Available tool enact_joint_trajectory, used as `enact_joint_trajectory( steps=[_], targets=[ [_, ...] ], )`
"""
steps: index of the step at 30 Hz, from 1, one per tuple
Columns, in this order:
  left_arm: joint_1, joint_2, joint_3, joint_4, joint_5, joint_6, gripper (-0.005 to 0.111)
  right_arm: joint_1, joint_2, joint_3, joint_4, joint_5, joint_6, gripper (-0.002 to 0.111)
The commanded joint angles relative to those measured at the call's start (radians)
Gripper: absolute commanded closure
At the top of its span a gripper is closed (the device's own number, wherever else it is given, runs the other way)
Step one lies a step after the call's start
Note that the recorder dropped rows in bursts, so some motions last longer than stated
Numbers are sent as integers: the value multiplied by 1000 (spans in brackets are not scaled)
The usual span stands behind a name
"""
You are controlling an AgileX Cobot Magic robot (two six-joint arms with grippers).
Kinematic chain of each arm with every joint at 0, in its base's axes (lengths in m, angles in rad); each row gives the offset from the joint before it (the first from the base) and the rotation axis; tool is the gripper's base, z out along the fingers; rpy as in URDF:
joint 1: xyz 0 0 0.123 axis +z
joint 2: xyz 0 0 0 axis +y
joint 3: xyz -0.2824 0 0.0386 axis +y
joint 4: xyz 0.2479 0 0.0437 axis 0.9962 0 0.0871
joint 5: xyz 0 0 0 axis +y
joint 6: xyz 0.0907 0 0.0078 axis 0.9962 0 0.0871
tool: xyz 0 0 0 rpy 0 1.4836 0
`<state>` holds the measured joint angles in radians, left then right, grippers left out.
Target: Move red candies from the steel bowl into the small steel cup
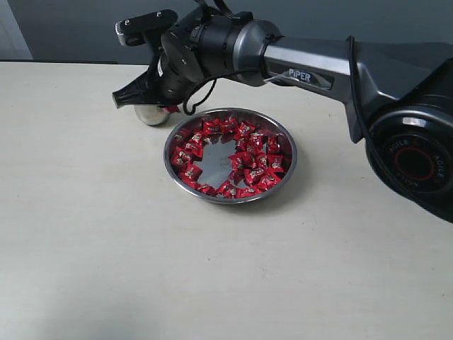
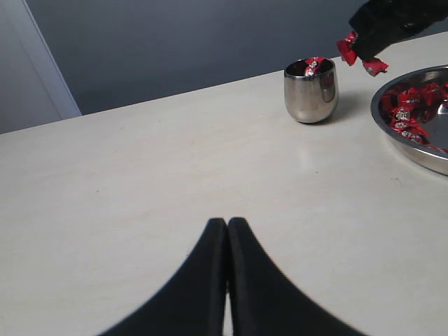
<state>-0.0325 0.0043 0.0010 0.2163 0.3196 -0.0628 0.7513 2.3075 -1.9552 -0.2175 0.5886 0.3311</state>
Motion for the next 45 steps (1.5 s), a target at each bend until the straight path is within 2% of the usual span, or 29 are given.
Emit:
enact_joint_trajectory(
  steps=[1,7,12,17,18,20,23,24,45],
  targets=[
    [0,-4,-1,1,-7,-5,106,-7,-9,-6,-35,-125,38,109],
    [0,-4,-1,1,-7,-5,106,-7,-9,-6,-51,-73,112,109],
    [0,-4,-1,1,-7,-5,106,-7,-10,-6,-130,182,123,109],
    [0,-4,-1,1,-7,-5,106,-7,-10,-4,-152,359,110,109],
    [0,-4,-1,1,-7,-5,106,-7,-10,-4,-154,388,93,108],
    [0,-4,-1,1,-7,-5,106,-7,-10,-4,-154,415,53,97],
    [0,-4,-1,1,-7,-5,106,-7,-10,-4,-154,422,43,72],
    [0,-4,-1,1,-7,-5,106,-7,-10,-4,-154,422,43,70],
    [0,-4,-1,1,-7,-5,106,-7,113,-4,-116,269,35,70]
  ],
)
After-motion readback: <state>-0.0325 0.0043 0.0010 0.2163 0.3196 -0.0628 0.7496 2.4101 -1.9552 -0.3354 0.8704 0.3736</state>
